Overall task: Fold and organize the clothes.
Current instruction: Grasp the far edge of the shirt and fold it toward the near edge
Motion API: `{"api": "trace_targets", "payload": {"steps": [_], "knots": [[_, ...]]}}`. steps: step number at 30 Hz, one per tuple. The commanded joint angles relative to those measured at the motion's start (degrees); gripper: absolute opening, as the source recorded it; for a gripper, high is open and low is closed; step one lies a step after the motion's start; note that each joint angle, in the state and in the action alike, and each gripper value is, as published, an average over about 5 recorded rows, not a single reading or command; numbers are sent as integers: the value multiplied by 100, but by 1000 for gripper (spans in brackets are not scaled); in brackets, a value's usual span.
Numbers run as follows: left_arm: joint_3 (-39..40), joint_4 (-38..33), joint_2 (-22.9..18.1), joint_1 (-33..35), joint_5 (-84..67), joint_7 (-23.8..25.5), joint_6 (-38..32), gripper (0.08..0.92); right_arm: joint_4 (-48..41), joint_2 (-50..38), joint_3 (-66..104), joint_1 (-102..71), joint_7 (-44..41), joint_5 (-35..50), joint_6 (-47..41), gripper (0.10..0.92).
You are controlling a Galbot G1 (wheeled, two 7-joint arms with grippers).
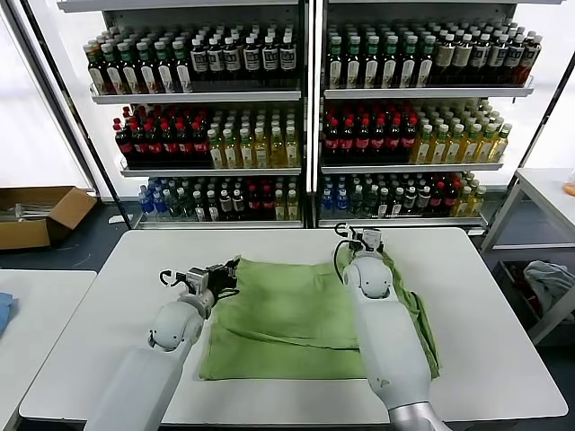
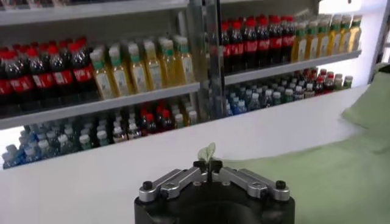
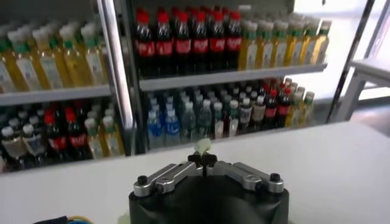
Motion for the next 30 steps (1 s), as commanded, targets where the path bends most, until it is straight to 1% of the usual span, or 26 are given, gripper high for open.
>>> {"api": "trace_targets", "payload": {"steps": [1, 10, 14, 25, 30], "knots": [[-296, -885, 83, 710, 18, -19, -132, 89, 1436, -277, -8, -787, 39, 61, -18, 107], [-564, -1752, -73, 1919, 383, -1, -206, 89, 2256, -365, 192, -2082, 133, 77, 3, 107], [-663, -1949, -147, 2366, 636, 41, -306, 89, 2524, -376, 326, -2576, 158, 76, 4, 107], [-772, -2240, -313, 2967, 919, 110, -388, 89, 3395, -461, 396, -3576, 148, -20, -34, 107], [-827, -2285, -352, 3146, 1001, 125, -426, 89, 3538, -471, 446, -3920, 138, -43, 36, 107]]}}
